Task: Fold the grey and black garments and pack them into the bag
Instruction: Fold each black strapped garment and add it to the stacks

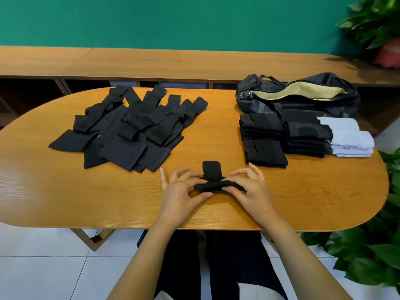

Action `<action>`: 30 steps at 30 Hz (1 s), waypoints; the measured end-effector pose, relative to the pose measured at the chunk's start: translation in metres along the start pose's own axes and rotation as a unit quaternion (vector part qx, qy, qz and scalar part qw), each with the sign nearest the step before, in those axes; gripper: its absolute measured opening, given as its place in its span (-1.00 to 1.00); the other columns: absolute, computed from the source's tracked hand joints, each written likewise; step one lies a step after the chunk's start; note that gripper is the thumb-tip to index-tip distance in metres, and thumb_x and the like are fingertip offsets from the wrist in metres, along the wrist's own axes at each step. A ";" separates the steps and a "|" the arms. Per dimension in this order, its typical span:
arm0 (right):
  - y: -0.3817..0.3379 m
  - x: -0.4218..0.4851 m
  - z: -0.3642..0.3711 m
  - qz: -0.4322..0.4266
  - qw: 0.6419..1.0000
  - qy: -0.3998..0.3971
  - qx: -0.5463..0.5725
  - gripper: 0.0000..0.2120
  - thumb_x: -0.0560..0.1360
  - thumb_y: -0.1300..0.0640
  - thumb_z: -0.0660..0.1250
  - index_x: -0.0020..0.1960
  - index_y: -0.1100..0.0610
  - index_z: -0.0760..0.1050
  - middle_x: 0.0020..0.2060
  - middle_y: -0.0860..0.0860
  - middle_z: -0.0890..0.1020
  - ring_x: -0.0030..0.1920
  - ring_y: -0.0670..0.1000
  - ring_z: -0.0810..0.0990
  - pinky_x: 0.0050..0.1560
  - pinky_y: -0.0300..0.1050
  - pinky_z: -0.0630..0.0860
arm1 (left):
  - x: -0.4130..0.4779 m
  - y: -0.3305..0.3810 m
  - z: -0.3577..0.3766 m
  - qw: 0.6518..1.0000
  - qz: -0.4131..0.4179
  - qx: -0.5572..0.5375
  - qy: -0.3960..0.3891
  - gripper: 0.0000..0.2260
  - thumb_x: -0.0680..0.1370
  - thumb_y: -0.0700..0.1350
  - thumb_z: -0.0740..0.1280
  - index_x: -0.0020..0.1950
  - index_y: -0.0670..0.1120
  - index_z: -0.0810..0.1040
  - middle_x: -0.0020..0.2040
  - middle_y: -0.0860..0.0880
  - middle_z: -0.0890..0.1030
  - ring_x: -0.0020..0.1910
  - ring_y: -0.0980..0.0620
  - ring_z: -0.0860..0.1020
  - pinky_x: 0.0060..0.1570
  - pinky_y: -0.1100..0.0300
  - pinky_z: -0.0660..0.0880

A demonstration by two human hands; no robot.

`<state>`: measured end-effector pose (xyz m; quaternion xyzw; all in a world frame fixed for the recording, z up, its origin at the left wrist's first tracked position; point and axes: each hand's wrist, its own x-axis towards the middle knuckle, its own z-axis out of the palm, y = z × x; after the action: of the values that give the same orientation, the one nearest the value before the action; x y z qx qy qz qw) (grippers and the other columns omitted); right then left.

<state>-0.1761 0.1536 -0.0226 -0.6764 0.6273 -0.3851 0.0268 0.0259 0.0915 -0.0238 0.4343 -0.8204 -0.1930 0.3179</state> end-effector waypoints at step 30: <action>0.000 0.002 0.000 0.096 0.994 0.007 -0.055 -0.53 0.51 -0.08 0.34 0.36 0.08 0.41 0.00 -0.10 0.49 0.05 -0.09 0.42 0.07 -0.11 0.46 | 0.001 0.001 0.000 0.995 -0.065 -0.011 0.072 -0.54 0.43 0.25 0.35 0.28 0.12 0.51 -0.03 0.22 0.48 0.06 0.19 0.39 0.36 -0.11 0.22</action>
<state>-0.1763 0.1521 -0.0215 -0.6108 0.7098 -0.3501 0.0222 0.0248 0.0914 -0.0224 0.4955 -0.7636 -0.1905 0.3675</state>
